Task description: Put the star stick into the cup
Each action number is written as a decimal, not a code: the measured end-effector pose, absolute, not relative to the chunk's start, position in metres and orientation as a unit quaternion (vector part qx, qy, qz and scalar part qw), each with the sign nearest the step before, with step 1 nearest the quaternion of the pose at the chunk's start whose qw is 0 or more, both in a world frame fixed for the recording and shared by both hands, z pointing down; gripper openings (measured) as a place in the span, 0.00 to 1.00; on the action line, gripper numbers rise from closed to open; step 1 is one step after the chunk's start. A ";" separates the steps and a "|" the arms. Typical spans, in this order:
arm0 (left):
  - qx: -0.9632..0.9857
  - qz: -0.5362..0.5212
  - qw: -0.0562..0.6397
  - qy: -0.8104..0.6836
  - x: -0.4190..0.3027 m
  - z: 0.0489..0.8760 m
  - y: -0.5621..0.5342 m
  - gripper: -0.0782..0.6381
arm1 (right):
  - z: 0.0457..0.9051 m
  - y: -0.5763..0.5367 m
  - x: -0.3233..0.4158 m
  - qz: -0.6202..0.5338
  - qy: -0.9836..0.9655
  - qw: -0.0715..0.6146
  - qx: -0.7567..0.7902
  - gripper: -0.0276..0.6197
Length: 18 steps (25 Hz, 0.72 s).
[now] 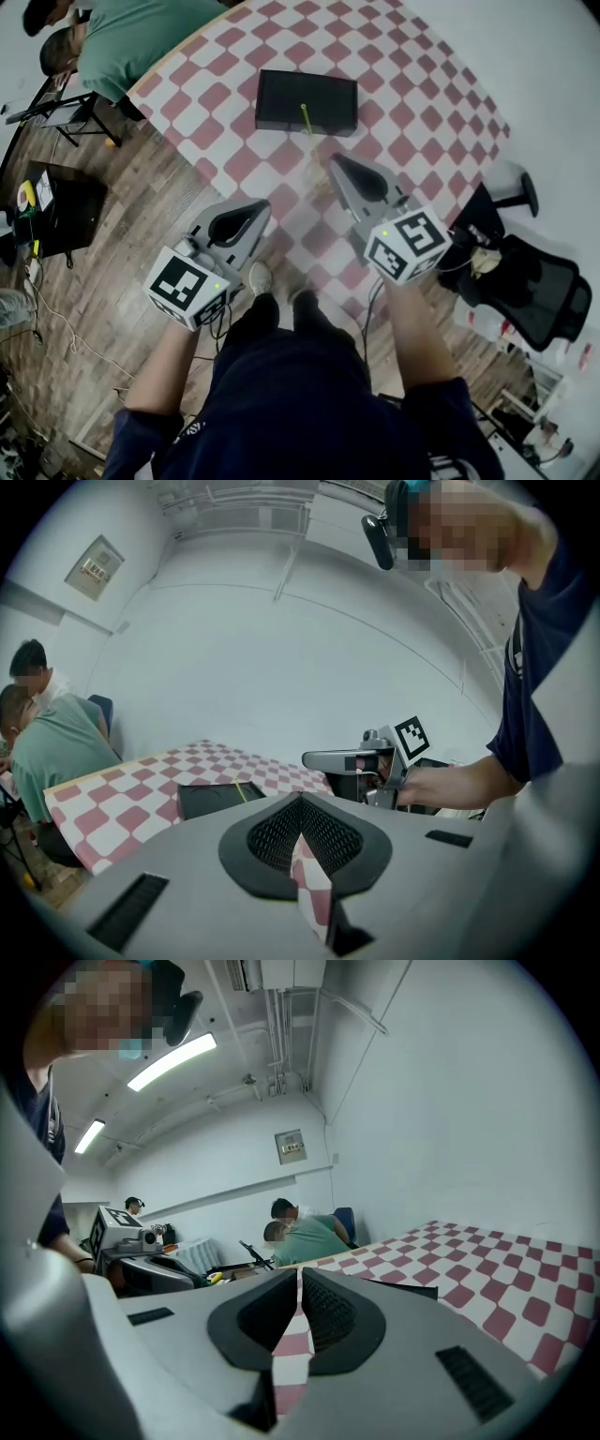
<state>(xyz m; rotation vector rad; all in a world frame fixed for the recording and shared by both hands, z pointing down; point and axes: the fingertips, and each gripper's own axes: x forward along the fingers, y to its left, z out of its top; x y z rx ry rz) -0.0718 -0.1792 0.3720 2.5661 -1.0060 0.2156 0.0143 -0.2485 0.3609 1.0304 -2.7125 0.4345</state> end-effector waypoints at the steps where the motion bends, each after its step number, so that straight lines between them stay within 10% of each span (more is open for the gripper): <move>1: 0.913 0.075 0.184 -0.357 -0.071 0.368 -0.177 0.15 | 0.355 -0.244 0.015 0.145 -0.920 0.101 0.350 0.08; 18: 0.918 0.078 0.157 -0.356 -0.056 0.327 -0.134 0.15 | 0.320 -0.167 0.045 0.145 -0.919 0.080 0.357 0.08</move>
